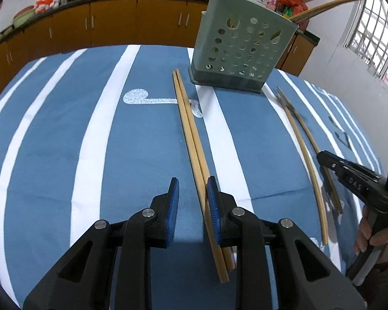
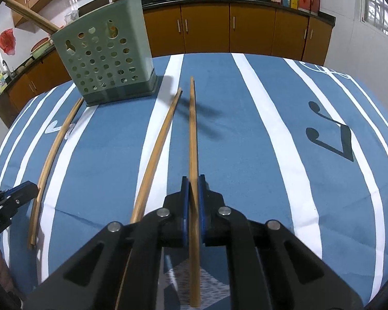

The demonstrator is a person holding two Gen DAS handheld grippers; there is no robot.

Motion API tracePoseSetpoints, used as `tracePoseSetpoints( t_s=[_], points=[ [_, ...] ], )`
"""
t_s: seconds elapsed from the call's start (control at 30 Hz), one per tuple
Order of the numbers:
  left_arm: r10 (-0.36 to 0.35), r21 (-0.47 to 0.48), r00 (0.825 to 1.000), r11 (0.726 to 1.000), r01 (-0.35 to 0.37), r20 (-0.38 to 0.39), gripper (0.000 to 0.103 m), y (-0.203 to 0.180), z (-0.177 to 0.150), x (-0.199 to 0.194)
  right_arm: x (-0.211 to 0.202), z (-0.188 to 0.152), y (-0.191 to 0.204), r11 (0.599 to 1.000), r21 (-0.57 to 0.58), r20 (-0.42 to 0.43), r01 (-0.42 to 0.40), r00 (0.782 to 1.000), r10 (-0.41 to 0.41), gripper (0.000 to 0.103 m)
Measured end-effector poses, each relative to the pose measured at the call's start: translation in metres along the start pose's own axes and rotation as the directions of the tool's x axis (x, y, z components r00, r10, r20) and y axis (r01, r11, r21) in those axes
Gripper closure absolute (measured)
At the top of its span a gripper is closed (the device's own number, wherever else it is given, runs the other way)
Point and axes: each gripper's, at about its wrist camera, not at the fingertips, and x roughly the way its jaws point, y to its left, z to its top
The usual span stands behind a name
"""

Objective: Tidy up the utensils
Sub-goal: 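Lower both grippers to the cloth and close each on a wooden chopstick, then lift both chopsticks upright and carry them over the green caddy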

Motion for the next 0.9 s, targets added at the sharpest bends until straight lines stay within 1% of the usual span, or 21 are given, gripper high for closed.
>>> tracePoseSetpoints(
  t_s=[0.07, 0.13, 0.27, 0.4, 0.43, 0.47, 0.53, 0.6, 0.67, 0.8, 0.9],
  points=[
    [0.021, 0.001, 1.0, 1.0, -0.021, -0.003, 0.08, 0.001, 0.001, 0.001, 0.0, 0.0, 0.001, 1.0, -0.002, 0.0, 0.0, 1.0, 0.0, 0.095],
    [0.037, 0.004, 0.999, 0.999, -0.037, -0.006, 0.082, 0.002, 0.002, 0.003, 0.0, -0.001, 0.0, 1.0, -0.003, 0.001, -0.001, 1.0, 0.001, 0.095],
    [0.078, 0.047, 0.997, 0.996, -0.077, -0.005, 0.082, -0.005, 0.002, 0.004, -0.001, -0.002, 0.001, 1.0, -0.006, 0.003, 0.004, 1.0, -0.004, 0.095],
    [0.077, 0.042, 0.997, 0.996, -0.077, -0.004, 0.082, -0.009, 0.005, 0.007, -0.003, -0.004, 0.002, 1.0, -0.014, 0.006, 0.005, 1.0, -0.005, 0.094],
    [0.085, 0.041, 0.996, 0.996, -0.085, 0.0, 0.084, -0.01, 0.006, 0.008, -0.003, -0.004, 0.003, 1.0, -0.019, 0.009, 0.008, 1.0, -0.008, 0.094],
    [0.099, 0.04, 0.995, 0.994, -0.099, 0.004, 0.089, -0.01, 0.007, 0.009, -0.003, -0.004, 0.003, 1.0, -0.021, 0.01, 0.008, 1.0, -0.008, 0.094],
    [0.127, 0.04, 0.992, 0.991, -0.127, 0.013, 0.095, -0.01, 0.008, 0.011, -0.003, -0.004, 0.003, 1.0, -0.025, 0.01, 0.007, 1.0, -0.007, 0.094],
    [0.133, 0.021, 0.991, 0.991, -0.133, 0.014, 0.096, -0.004, 0.01, 0.011, -0.002, -0.003, 0.003, 1.0, -0.024, 0.011, 0.004, 1.0, -0.004, 0.094],
    [0.154, 0.006, 0.988, 0.988, -0.154, 0.015, 0.096, 0.003, 0.012, 0.012, -0.001, -0.002, 0.002, 1.0, -0.022, 0.013, 0.002, 1.0, -0.002, 0.095],
    [0.196, -0.059, 0.98, 0.979, -0.195, 0.013, 0.096, 0.031, 0.019, 0.01, 0.002, 0.003, -0.001, 1.0, -0.012, 0.019, 0.017, 1.0, -0.016, 0.095],
    [0.192, -0.097, 0.981, 0.977, -0.19, 0.015, 0.096, 0.048, 0.021, 0.007, 0.005, 0.008, -0.008, 0.999, 0.009, 0.025, 0.032, 0.999, -0.032, 0.095]
  ],
)
